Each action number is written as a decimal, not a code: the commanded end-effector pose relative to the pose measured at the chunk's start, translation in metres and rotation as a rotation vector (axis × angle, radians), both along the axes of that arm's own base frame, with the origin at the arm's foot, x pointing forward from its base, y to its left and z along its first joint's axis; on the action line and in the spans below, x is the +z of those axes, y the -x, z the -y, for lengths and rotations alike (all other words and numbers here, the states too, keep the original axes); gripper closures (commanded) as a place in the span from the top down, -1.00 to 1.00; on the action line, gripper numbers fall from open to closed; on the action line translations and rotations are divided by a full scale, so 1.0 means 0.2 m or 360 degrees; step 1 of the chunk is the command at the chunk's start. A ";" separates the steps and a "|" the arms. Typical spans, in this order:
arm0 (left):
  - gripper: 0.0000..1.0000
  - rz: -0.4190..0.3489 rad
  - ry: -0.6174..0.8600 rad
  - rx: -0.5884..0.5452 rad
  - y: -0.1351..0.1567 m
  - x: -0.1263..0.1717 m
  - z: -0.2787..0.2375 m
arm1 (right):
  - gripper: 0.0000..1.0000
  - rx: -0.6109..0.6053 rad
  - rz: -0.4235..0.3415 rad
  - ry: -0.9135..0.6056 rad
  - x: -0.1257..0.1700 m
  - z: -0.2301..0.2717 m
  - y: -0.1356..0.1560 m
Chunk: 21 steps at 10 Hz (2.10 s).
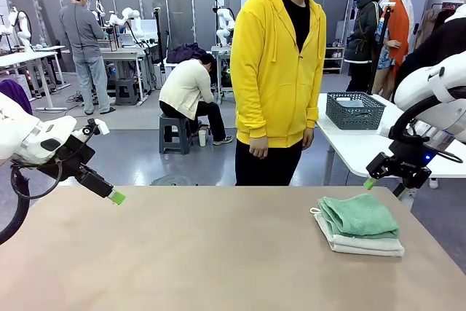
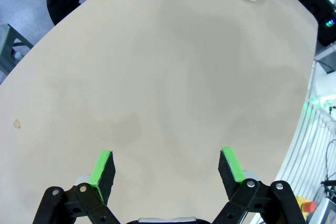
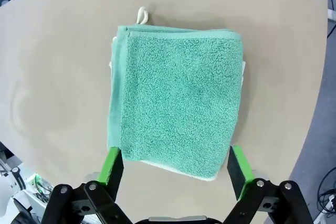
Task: Fold the towels and place them in the basket.
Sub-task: Stack the folded Towel with hook on the right side of the table.
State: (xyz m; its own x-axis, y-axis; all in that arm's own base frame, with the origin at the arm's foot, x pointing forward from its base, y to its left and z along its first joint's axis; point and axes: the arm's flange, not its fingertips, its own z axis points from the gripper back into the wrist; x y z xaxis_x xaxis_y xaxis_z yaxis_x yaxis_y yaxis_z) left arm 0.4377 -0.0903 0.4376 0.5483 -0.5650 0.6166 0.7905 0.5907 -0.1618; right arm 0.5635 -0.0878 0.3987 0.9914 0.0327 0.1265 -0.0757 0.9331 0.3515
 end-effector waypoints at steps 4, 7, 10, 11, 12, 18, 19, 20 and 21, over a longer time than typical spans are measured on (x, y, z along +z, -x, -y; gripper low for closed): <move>1.00 -0.0005 -0.0012 -0.0037 -0.02 0.01 0.00 | 1.00 0.0020 0.0003 -0.0021 0.00 0.00 -0.01; 1.00 -0.0005 -0.0012 -0.0037 -0.02 0.01 0.00 | 1.00 0.0020 0.0003 -0.0021 0.00 0.00 -0.01; 1.00 -0.0005 -0.0012 -0.0037 -0.02 0.01 0.00 | 1.00 0.0020 0.0003 -0.0021 0.00 0.00 -0.01; 1.00 -0.0005 -0.0012 -0.0037 -0.02 0.01 0.00 | 1.00 0.0020 0.0003 -0.0021 0.00 0.00 -0.01; 1.00 -0.0005 -0.0012 -0.0037 -0.02 0.01 0.00 | 1.00 0.0000 0.0000 0.0000 0.00 0.00 0.00; 1.00 -0.0050 0.0317 -0.0122 0.19 0.43 -0.46 | 1.00 0.0853 0.0859 -0.0004 0.55 -0.10 0.68; 1.00 -0.0078 0.0394 -0.0171 0.23 0.48 -0.56 | 1.00 0.0944 0.0961 -0.0033 0.58 -0.07 0.78; 1.00 -0.0078 0.0393 -0.0154 0.28 0.50 -0.66 | 1.00 0.0990 0.1047 -0.0107 0.60 -0.04 0.87; 1.00 -0.0141 0.0474 -0.0139 0.30 0.51 -0.74 | 1.00 0.0982 0.1092 -0.0188 0.61 0.01 0.94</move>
